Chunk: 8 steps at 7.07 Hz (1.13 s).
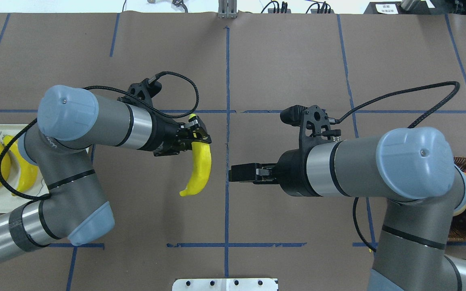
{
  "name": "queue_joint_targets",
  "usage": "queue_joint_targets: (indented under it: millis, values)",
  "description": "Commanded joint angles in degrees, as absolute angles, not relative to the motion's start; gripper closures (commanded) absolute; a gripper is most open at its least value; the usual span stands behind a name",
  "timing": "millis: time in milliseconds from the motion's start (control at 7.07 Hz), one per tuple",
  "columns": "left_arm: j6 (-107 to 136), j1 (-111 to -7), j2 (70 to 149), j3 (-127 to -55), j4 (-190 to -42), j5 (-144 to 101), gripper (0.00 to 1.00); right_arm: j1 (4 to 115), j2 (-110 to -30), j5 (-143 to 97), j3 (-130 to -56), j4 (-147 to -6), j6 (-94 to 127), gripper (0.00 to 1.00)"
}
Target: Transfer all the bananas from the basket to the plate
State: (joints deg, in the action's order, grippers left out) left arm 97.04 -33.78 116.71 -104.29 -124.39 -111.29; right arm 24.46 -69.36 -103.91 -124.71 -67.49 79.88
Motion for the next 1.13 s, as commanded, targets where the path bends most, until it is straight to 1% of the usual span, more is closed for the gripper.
queue_joint_targets:
  millis: [0, 142, 425, 708, 849, 991]
  values:
    - [84.98, -37.52, 106.07, -107.03, -117.10, -111.27, 1.00, 24.52, -73.81, -101.00, -125.95, -67.50, 79.89, 0.00]
    - [80.81, -39.88, 99.38, -108.18, -116.90, -111.18, 1.00, 24.43, -74.87, -100.03, -125.77, -67.50, 79.89, 0.00]
    - [80.42, -42.26, 92.32, -107.67, -116.63, -110.83, 1.00, 24.35, -75.50, -98.80, -125.68, -67.50, 79.89, 0.00]
    - [80.42, -43.42, 90.53, -106.88, -116.63, -110.66, 0.97, 24.35, -75.59, -98.70, -125.68, -67.50, 79.89, 0.00]
    - [80.42, -43.33, 90.61, -106.18, -116.54, -110.57, 0.94, 24.35, -75.59, -98.79, -125.60, -67.50, 79.89, 0.00]
    - [80.42, -43.33, 90.62, -105.21, -116.63, -110.48, 0.56, 24.35, -75.76, -98.79, -125.60, -67.50, 79.89, 0.00]
